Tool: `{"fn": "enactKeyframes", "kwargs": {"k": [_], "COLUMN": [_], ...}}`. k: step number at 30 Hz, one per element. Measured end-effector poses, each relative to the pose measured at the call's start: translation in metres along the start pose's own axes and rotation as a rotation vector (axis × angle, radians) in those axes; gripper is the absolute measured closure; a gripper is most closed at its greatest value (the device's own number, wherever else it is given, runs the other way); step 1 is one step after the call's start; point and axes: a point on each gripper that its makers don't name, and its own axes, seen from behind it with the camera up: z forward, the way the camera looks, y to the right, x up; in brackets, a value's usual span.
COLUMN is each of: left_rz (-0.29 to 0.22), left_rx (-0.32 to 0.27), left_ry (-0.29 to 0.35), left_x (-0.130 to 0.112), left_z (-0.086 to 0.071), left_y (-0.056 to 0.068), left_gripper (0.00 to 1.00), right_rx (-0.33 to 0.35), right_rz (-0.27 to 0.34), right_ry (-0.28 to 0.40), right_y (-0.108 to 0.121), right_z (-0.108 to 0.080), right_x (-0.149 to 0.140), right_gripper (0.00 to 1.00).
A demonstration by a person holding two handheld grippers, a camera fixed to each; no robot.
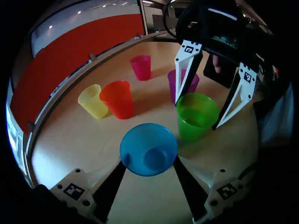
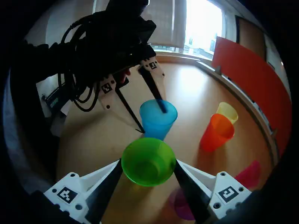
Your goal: Pour water
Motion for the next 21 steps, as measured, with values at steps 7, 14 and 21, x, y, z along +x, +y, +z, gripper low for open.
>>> {"fn": "enactKeyframes", "kwargs": {"k": [7, 14, 21], "left_rz": [-0.017, -0.011, -0.013], "left_rx": [0.006, 0.022, 0.030], "left_ry": [-0.008, -0.015, -0.022], "left_x": [-0.003, -0.003, -0.005], "left_z": [-0.003, -0.009, -0.013], "left_y": [-0.002, -0.005, -0.004], "left_gripper": [0.14, 0.14, 0.14], "right_rx": [-0.007, -0.013, -0.018], "right_rz": [-0.005, -0.008, -0.013], "right_ry": [0.008, 0.022, 0.035], "right_y": [0.000, 0.000, 0.000], "right_z": [-0.003, -0.006, -0.011], "right_x": [0.003, 0.007, 0.012], "right_gripper": [0.02, 0.01, 0.01]}}
